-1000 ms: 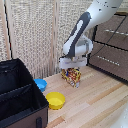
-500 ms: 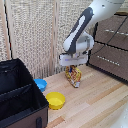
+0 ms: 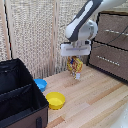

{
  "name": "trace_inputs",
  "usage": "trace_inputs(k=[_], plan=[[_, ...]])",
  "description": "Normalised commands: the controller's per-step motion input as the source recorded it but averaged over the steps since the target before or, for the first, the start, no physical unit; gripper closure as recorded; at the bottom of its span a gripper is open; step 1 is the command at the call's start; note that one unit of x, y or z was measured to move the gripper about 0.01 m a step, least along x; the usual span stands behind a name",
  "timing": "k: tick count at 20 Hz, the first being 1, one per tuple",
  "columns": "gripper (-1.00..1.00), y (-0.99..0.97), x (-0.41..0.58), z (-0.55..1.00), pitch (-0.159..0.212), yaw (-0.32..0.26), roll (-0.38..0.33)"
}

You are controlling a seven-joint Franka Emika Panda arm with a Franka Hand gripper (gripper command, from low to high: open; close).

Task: Kindly direct your grabber toward the cereal bar. Delicately grip the cereal bar using your grabber. Transport the clutched cereal bar to the rear part of the organizer. Set the cereal bar down and place it in the rear section of the organizer.

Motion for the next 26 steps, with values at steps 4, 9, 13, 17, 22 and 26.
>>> trace_inputs(k=[4, 9, 13, 17, 22, 26], plan=[[1.0, 0.22, 0.189, 0.77, 0.051, -0.181, -0.039], [1.0, 0.21, 0.0, 0.47, 0.001, -0.263, 0.041], [1.0, 0.16, -0.006, 0.43, 0.0, -0.287, 0.058], [1.0, 0.2, -0.034, 0.58, -0.029, -0.282, 0.014], [1.0, 0.52, -0.066, 0.51, 0.0, -0.149, -0.004], [1.0, 0.6, -0.009, 0.73, 0.0, -0.119, -0.018]])
